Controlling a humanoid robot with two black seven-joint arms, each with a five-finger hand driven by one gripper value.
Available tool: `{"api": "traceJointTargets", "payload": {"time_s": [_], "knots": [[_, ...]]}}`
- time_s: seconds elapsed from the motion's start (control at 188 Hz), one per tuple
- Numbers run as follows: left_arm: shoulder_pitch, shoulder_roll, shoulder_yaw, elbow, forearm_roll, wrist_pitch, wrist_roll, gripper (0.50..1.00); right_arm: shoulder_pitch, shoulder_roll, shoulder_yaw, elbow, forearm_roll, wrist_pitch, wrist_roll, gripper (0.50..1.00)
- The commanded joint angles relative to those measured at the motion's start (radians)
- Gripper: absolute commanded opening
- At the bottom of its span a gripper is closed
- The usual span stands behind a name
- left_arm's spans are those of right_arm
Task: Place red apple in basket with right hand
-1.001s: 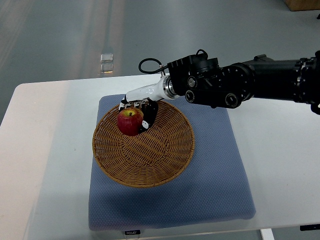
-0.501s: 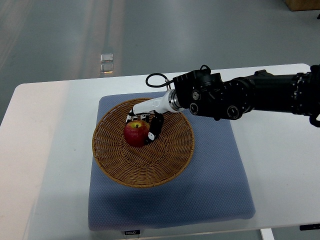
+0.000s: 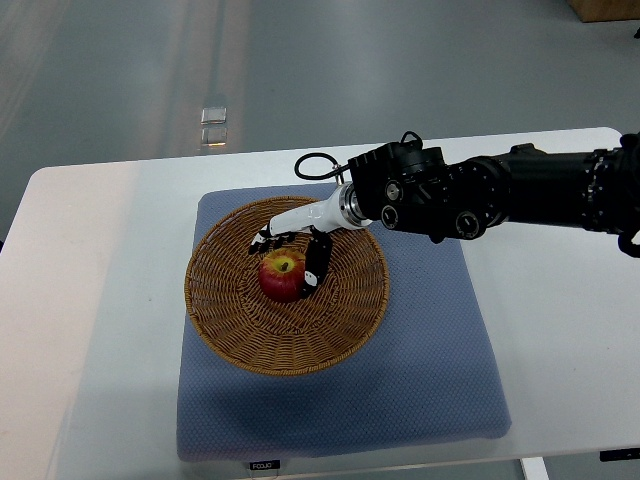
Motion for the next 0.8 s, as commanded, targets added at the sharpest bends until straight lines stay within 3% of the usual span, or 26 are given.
{"api": "traceJointTargets", "payload": {"time_s": [0.0, 0.165, 0.277, 0.33, 0.336, 0.378, 0.421, 0.426, 0.57, 0.794], "knots": [[0.0, 0.0, 0.0, 0.0, 0.001, 0.0, 0.0, 1.0, 0.041, 0.0, 0.022, 0.002, 0.004, 0.044, 0.0, 0.921], [0.0, 0.0, 0.002, -0.002, 0.001, 0.0, 0.0, 1.0, 0.085, -0.009, 0.115, -0.003, 0.026, 0.1, 0.0, 0.921], [0.0, 0.0, 0.0, 0.0, 0.001, 0.0, 0.0, 1.0, 0.044, -0.112, 0.302, -0.081, 0.082, 0.019, 0.014, 0.921], [0.0, 0.0, 0.0, 0.0, 0.001, 0.0, 0.0, 1.0, 0.044, -0.112, 0.302, -0.081, 0.083, 0.019, 0.014, 0.921], [0.0, 0.0, 0.002, 0.0, 0.0, 0.0, 0.0, 1.0, -0.047, -0.147, 0.427, -0.136, 0.139, -0.025, 0.023, 0.921], [0.0, 0.0, 0.002, 0.0, 0.0, 0.0, 0.0, 1.0, -0.131, -0.173, 0.546, -0.179, 0.205, -0.048, 0.026, 0.921], [0.0, 0.0, 0.002, 0.0, 0.0, 0.0, 0.0, 1.0, -0.131, -0.173, 0.546, -0.18, 0.205, -0.048, 0.026, 0.921], [0.0, 0.0, 0.002, 0.0, 0.0, 0.0, 0.0, 1.0, -0.222, -0.19, 0.709, -0.21, 0.292, -0.054, 0.024, 0.921], [0.0, 0.0, 0.002, -0.002, 0.001, 0.0, 0.0, 1.0, -0.488, -0.178, 1.08, -0.252, 0.445, -0.059, 0.026, 0.921], [0.0, 0.0, 0.005, -0.003, 0.001, 0.0, 0.002, 1.0, -0.673, -0.089, 1.341, -0.282, 0.489, -0.059, 0.029, 0.921]]}}
